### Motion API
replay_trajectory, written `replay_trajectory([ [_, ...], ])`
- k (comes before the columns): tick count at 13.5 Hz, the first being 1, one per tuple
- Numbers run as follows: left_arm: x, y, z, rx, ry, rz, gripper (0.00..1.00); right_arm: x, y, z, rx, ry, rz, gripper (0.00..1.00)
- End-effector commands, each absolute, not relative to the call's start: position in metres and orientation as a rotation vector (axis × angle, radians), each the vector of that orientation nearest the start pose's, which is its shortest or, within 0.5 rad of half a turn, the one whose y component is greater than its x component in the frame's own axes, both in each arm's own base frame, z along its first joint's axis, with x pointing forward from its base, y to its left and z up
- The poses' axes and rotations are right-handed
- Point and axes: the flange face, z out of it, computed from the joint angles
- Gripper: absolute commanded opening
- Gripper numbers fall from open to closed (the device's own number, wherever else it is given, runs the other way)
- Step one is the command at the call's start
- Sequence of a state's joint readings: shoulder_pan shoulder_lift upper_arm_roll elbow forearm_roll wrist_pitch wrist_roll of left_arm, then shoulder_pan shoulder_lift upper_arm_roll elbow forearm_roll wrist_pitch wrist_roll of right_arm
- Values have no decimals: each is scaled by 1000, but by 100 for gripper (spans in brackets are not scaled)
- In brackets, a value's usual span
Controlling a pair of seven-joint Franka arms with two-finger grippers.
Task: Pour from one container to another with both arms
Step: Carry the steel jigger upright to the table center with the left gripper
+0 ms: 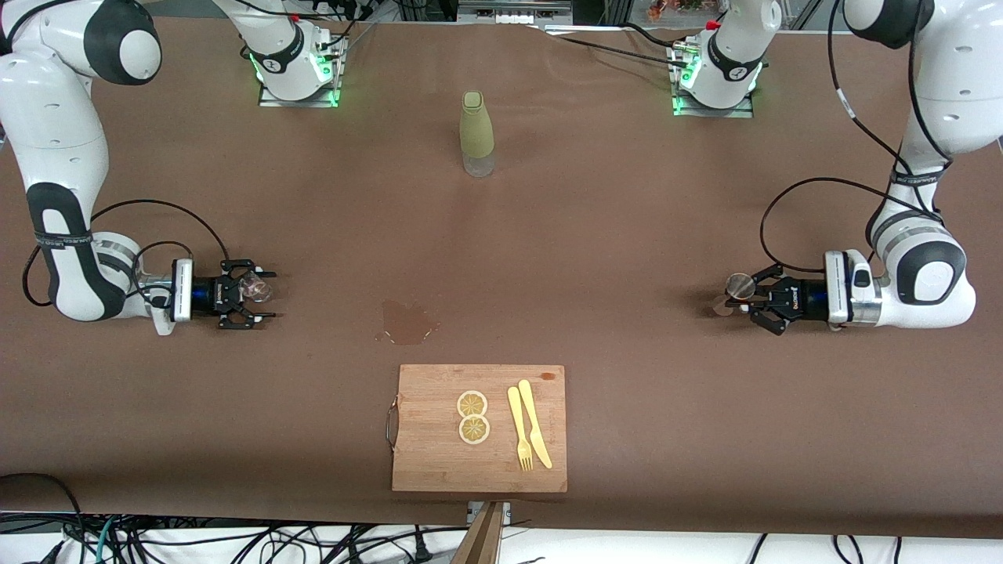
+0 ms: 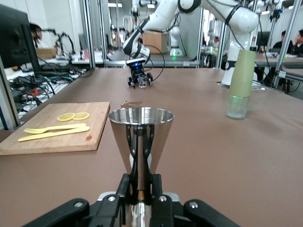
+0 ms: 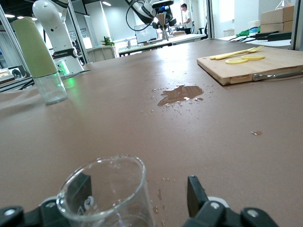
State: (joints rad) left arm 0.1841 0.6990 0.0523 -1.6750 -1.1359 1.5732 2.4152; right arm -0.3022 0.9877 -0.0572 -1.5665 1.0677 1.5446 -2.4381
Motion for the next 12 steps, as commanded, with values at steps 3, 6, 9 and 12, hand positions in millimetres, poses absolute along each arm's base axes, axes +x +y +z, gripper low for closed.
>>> replay_trajectory([
  [3,637,-55,217,1450,-1415,891,0,585,-111,54,-1399,-1303,-879,62],
  [6,637,-148,203,1480,-1363,879,0,586,-111,56,-1394,-1305,-882,48],
  [9,624,-240,196,1542,-1313,885,0,587,-110,56,-1393,-1308,-884,40],
  [12,613,-323,189,1636,-1271,876,0,588,-109,56,-1394,-1313,-883,30],
])
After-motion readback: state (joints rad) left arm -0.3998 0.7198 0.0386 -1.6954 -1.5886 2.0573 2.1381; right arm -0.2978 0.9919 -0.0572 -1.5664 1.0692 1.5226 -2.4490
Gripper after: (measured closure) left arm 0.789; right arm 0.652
